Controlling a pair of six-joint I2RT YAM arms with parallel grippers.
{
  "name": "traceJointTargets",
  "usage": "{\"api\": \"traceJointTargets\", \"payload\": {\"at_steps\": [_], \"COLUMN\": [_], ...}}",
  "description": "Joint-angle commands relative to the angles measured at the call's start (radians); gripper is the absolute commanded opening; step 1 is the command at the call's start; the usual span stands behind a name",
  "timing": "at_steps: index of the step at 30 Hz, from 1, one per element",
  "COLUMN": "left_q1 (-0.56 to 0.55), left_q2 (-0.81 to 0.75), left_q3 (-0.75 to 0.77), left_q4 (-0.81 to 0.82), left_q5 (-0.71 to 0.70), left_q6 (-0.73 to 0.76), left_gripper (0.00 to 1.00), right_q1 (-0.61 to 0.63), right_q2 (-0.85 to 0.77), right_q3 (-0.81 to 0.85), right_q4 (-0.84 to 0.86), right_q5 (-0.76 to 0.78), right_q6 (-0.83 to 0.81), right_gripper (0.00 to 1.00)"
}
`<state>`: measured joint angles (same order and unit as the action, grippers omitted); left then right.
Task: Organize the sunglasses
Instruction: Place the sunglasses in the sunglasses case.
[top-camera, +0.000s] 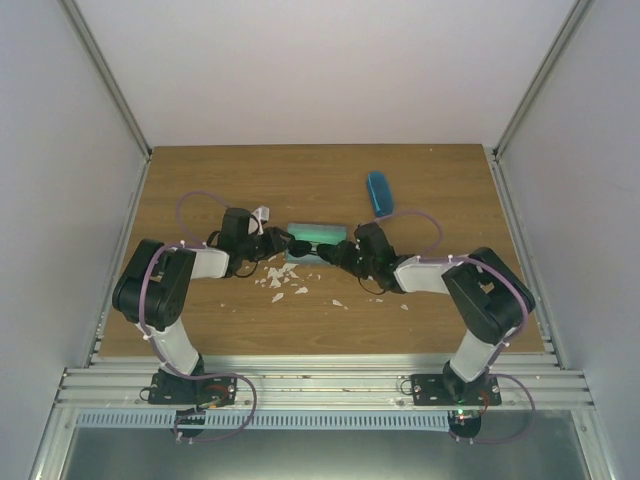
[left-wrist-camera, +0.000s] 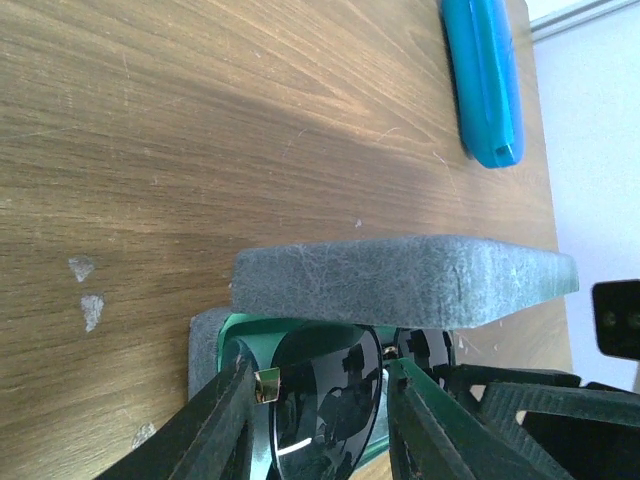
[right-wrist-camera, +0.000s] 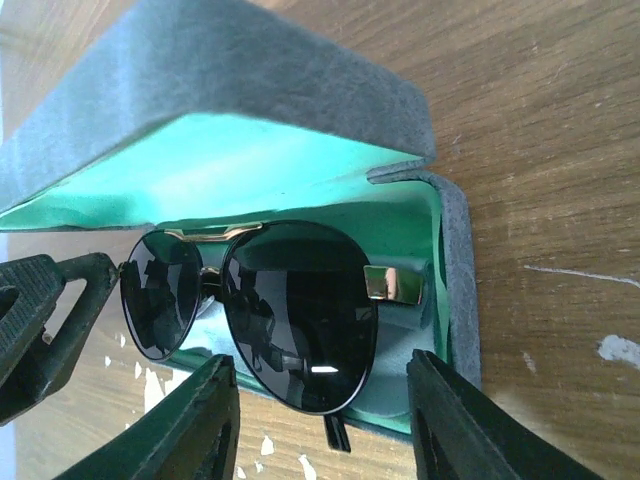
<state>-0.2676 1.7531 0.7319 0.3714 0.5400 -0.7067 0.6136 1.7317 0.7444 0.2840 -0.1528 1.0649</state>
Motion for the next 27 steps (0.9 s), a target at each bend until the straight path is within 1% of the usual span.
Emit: {"api": "traceJointTargets", "payload": {"at_steps": [1, 4, 6, 8, 10, 13, 22, 27], "left_q1": [0.005, 0.004, 0.005, 0.003, 0.002, 0.003, 0.001, 0.002], "left_q2": [-0.015, -0.028, -0.034, -0.039, -0.040, -0.039, -0.031, -0.019], "left_q3": [0.007, 0.002, 0.000, 0.000, -0.002, -0.008, -0.025, -0.019], "left_q4": [0.004, -0.005, -0.011, -0.017, -0.023, -0.027, -0.023, -0.031], "left_q5": [-0.002, -0.006, -0.005, -0.005, -0.002, 0.012, 0.037, 0.049], "left_q6": [0.029, 0.036, 0.039, 0.041, 0.043, 0.043, 0.042, 0.049], "left_gripper": [0.38, 0.39, 0.38, 0.34, 0.30, 0.27, 0.23, 0.23], "right_q1": [0.039, 0.052, 0.052, 0.052, 0.052, 0.052, 0.052, 0.053], "right_q2": [-0.056, -0.072, -0.082, -0.088, -0.088, -0.076, 0.012, 0.040], "right_q3": [0.057, 0.081, 0.080, 0.083, 0.089, 0.101, 0.168, 0.193], "right_q4": [-0.161, -0.225, -0.232, -0.239, -0.240, -0.241, -0.256, -0.280], "right_q5": [0.160, 0.232, 0.242, 0.241, 0.222, 0.184, 0.104, 0.122], "right_q6": [0.004, -0.002, -0.013, -0.027, -0.046, -0.064, -0.088, -0.086], "right_gripper": [0.50, 0.53, 0.49, 0.43, 0.40, 0.34, 0.25, 0.24]}}
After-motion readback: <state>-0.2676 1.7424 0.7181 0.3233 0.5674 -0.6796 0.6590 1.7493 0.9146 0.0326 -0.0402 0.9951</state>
